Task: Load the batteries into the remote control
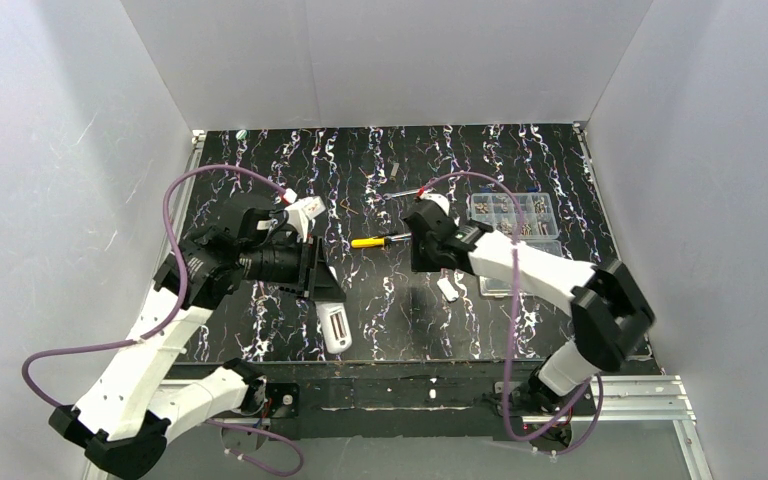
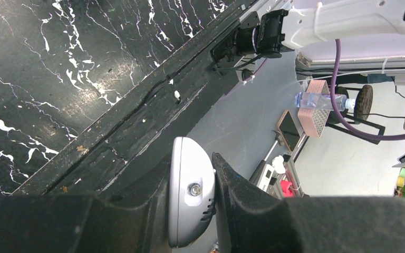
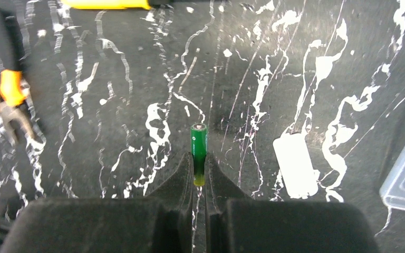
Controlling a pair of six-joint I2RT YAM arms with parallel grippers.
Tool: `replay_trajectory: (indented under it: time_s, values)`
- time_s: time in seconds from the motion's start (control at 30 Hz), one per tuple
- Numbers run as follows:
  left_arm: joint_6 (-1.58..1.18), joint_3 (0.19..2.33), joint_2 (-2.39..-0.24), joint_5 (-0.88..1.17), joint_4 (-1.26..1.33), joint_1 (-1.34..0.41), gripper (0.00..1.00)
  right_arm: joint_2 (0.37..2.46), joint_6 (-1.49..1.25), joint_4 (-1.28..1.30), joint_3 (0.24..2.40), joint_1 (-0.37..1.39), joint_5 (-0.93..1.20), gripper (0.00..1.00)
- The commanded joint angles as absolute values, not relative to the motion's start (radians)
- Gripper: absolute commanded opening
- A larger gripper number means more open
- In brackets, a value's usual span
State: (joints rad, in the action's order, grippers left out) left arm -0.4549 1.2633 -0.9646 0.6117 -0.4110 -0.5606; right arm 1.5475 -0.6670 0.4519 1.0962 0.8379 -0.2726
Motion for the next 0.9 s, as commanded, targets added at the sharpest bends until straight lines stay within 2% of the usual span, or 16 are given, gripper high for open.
replay_trajectory:
  time_s: [0.0,0.23,0.37,0.63,0.77,0.87]
  values:
    - [-0.483,1.280,-0.987,0.654,-0.398,-0.563,0.00,1.359,-0.479,0.311,1.039,0.834,-0.206,0.01]
    - [-0.549,1.272,-1.043,0.688,-0.313,-0.563,0.00,1.092,-0.327,0.366,1.093,0.834,-0.250,0.01]
    - [-0.586,1.262,-1.067,0.680,-0.244,-0.563,0.00,0.945,-0.190,0.312,1.065,0.835,-0.212,0.01]
    - [-0.696,1.253,-1.112,0.687,-0.079,-0.563,0.00,0.726,0.119,0.171,0.945,0.834,0.070,0.01]
    - [-0.748,1.225,-1.105,0.695,0.040,-0.563,0.00,0.658,0.261,0.130,0.898,0.835,0.244,0.01]
    - [-0.776,1.203,-1.096,0.711,0.125,-0.563,0.00,0.632,0.302,0.098,0.871,0.835,0.300,0.01]
